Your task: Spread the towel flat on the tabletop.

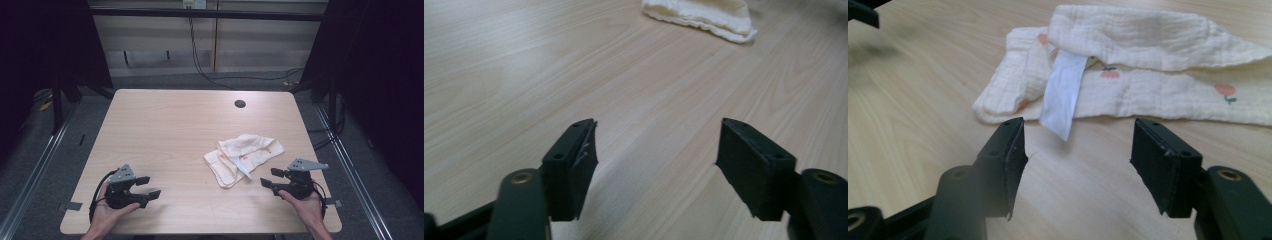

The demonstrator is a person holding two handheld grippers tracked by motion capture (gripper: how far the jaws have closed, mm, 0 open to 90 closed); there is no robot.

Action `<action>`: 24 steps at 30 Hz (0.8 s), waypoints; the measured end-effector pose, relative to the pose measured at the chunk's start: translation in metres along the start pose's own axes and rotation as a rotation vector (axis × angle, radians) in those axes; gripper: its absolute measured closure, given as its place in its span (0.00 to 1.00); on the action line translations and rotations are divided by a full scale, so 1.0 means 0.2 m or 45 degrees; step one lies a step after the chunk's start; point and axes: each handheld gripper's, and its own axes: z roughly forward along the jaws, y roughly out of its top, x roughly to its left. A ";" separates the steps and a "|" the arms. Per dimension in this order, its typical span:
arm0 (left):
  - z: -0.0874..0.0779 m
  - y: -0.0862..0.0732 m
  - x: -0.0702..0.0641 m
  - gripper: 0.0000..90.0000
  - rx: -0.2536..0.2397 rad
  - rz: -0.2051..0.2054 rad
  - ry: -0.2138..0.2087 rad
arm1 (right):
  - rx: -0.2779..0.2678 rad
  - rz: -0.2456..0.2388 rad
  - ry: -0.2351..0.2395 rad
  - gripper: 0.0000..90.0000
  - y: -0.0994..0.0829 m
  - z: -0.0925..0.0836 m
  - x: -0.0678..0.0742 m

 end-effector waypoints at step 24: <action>-0.03 0.03 0.00 0.34 -0.052 0.004 0.004 | 0.061 -0.085 0.039 0.28 0.37 0.32 -0.17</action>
